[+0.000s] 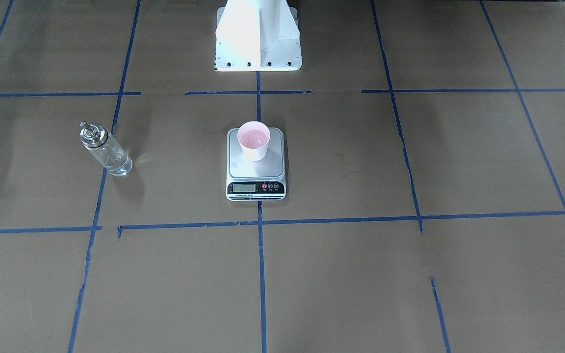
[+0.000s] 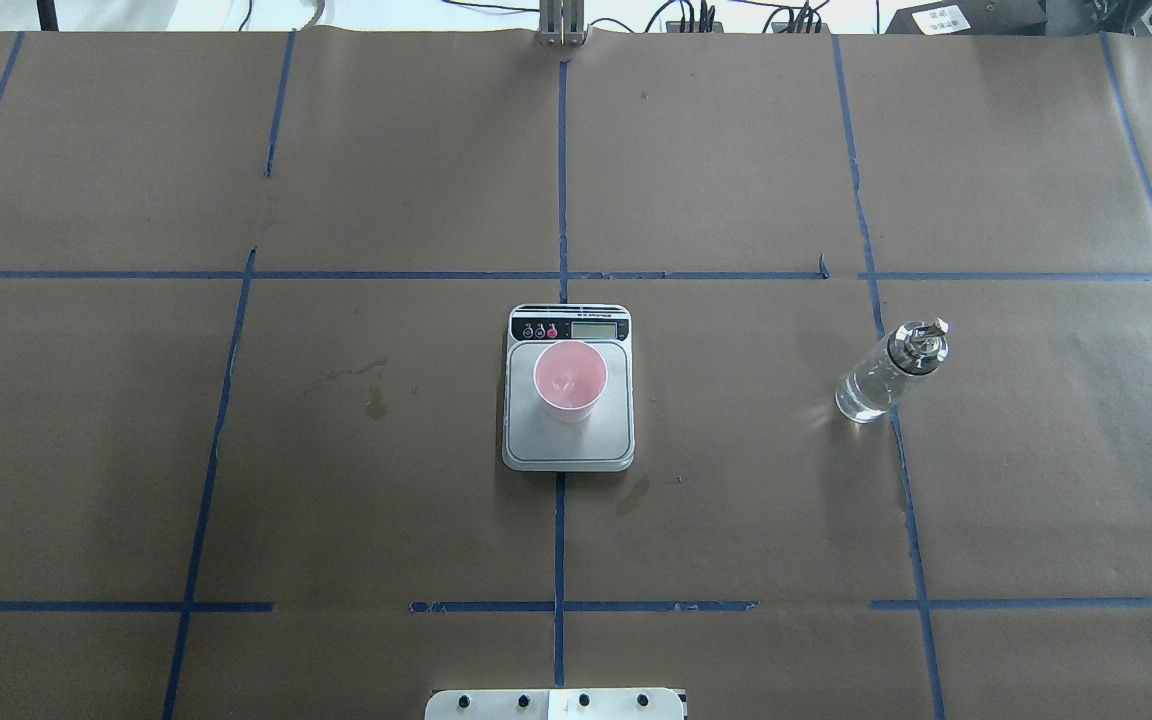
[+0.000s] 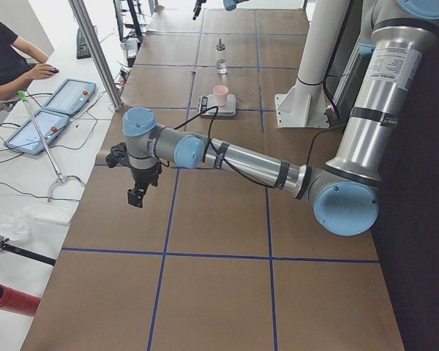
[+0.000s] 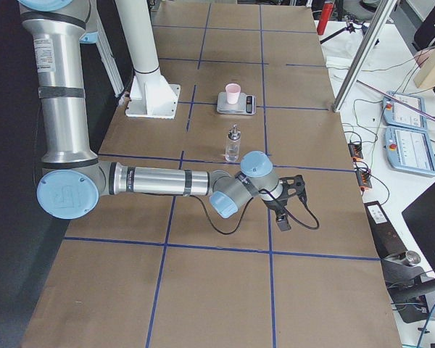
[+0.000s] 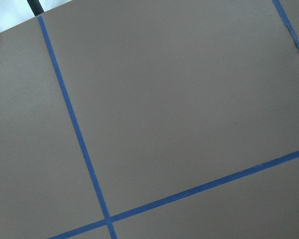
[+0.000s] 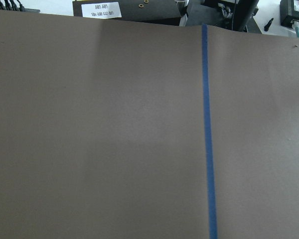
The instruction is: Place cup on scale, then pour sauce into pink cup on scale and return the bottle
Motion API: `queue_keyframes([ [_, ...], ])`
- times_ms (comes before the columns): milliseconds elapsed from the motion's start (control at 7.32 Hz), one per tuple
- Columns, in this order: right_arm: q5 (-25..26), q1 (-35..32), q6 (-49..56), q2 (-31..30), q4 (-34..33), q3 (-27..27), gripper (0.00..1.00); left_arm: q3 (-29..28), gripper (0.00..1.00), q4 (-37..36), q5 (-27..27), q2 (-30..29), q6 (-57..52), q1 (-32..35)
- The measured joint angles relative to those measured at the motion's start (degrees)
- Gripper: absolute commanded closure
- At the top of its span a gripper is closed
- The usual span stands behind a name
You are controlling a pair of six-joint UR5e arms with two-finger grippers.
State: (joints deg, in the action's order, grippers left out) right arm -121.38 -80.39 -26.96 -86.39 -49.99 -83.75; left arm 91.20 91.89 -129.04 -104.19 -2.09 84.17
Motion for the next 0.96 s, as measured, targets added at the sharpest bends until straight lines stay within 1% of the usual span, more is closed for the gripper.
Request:
queue_keyframes([
  [137,-6.03,-5.16,8.53,0.42,-7.42,-1.19,0.00,-0.47,0.01,0.19,-2.04,1.46,-0.30,1.38],
  [273,-10.12,-8.21,15.69,0.08,-15.27,-3.16,0.00,-0.52,0.00,0.39,-4.17,3.37,-0.56,2.09],
  [410,-11.81,-9.61,21.57,-0.57,-24.86,-6.67,0.00,-0.50,0.00,0.89,-5.16,5.54,-1.45,2.65],
  [546,-11.95,-10.59,27.71,-0.80,-36.86,-11.56,0.00,-0.52,0.00,1.86,-5.60,7.73,-3.22,3.78],
  [683,-10.77,-11.82,33.97,-1.19,-47.63,-16.33,0.00,-0.66,0.00,2.62,-5.86,9.01,-3.82,5.14],
  [819,-8.96,-12.63,37.67,-2.04,-53.58,-19.13,0.00,-0.78,0.00,2.90,-5.83,9.33,-2.29,6.01],
  [956,-7.86,-12.88,38.93,-2.82,-55.74,-20.08,0.00,-0.67,0.00,3.03,-5.68,9.39,-0.34,7.14],
])
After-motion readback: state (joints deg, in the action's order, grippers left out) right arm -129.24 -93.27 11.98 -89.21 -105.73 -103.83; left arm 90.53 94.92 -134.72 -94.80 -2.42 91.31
